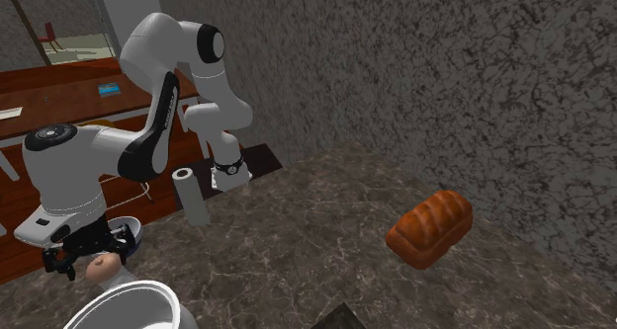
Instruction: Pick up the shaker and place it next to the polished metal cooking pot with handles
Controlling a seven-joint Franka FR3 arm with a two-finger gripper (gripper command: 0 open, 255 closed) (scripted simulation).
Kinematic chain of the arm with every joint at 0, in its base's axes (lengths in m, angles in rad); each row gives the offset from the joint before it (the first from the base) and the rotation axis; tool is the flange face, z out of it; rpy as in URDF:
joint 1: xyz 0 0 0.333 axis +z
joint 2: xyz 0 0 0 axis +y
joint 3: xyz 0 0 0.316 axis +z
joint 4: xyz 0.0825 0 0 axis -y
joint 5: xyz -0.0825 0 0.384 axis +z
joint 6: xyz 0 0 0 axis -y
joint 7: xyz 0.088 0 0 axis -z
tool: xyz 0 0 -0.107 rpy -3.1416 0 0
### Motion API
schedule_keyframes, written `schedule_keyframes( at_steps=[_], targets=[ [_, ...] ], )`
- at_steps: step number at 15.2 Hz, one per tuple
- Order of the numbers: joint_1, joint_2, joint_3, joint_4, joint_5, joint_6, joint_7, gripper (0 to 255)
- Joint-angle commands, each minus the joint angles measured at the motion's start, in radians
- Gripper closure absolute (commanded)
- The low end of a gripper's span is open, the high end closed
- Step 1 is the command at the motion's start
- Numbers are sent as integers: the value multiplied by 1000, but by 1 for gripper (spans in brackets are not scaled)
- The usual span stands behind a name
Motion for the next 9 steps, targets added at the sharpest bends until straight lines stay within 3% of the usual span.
schedule_keyframes(
  at_steps=[1, 5, 9],
  targets=[
    [0, 0, 0, 0, 0, 0, 0, 0],
    [14, -63, 4, 54, -21, -115, 14, 0],
    [14, -63, 4, 54, -21, -115, 14, 0]
  ],
)
